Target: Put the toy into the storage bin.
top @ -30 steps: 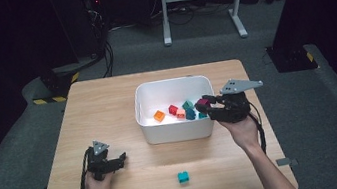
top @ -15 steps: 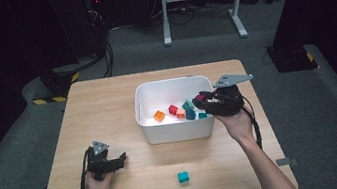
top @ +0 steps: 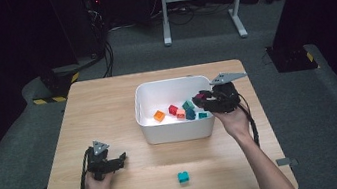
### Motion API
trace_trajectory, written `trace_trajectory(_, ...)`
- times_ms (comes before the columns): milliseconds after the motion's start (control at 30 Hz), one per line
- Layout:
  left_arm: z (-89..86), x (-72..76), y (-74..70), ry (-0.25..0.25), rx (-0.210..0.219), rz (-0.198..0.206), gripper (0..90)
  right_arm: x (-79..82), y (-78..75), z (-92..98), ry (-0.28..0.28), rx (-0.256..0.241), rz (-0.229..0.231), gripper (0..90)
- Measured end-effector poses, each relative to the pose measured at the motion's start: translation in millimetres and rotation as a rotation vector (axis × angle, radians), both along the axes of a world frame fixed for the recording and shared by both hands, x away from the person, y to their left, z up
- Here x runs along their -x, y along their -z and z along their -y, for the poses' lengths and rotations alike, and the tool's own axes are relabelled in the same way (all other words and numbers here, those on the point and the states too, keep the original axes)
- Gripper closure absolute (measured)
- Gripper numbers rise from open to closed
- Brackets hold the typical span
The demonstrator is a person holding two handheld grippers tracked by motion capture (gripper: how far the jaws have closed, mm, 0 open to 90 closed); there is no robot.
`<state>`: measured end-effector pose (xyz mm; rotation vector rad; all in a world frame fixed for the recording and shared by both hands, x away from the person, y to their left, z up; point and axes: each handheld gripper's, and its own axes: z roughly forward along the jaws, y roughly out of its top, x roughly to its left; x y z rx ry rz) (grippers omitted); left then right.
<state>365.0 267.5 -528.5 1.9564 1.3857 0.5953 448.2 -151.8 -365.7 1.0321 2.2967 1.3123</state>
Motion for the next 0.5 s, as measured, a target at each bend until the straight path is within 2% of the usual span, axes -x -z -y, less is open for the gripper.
trace_trajectory(500,0.0,0.0,0.0,0.0,0.0,0.0,14.4,-9.5,8.7,-7.2,0.015,0.04,-0.012,58.3)
